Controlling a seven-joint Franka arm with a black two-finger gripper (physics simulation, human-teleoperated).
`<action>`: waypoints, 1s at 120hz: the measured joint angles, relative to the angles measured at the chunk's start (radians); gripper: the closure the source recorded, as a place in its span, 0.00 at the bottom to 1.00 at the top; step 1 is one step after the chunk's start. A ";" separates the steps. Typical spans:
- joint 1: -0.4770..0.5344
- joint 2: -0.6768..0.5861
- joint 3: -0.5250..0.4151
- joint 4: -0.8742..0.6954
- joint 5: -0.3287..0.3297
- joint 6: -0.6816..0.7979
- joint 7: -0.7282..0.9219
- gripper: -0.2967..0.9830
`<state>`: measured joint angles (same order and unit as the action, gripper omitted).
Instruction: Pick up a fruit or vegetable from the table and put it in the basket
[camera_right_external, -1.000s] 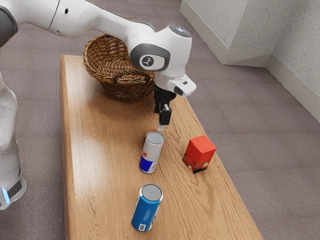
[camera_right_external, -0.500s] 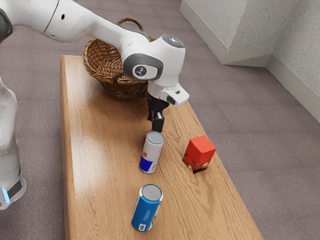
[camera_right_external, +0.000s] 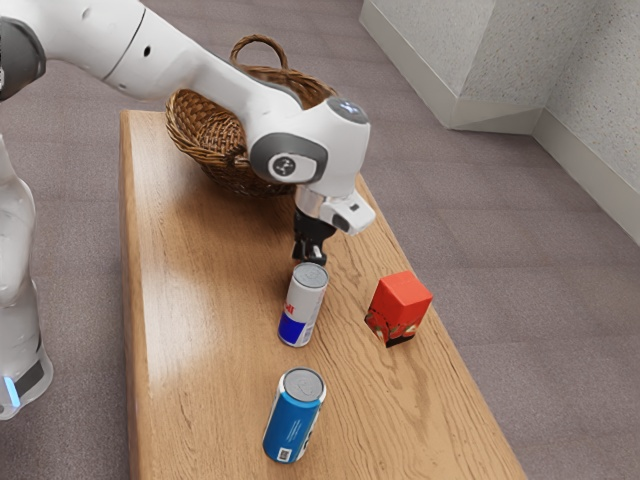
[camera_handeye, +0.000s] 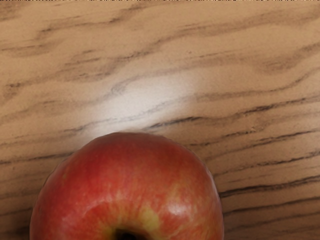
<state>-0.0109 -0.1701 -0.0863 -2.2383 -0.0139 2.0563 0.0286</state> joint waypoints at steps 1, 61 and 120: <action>0.000 0.002 0.000 0.000 0.000 0.001 0.000 0.23; 0.011 0.061 -0.009 0.007 0.118 0.049 0.000 0.30; -0.004 0.060 -0.003 0.066 0.029 0.040 -0.008 0.47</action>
<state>-0.0152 -0.1100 -0.0896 -2.1724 0.0151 2.0962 0.0202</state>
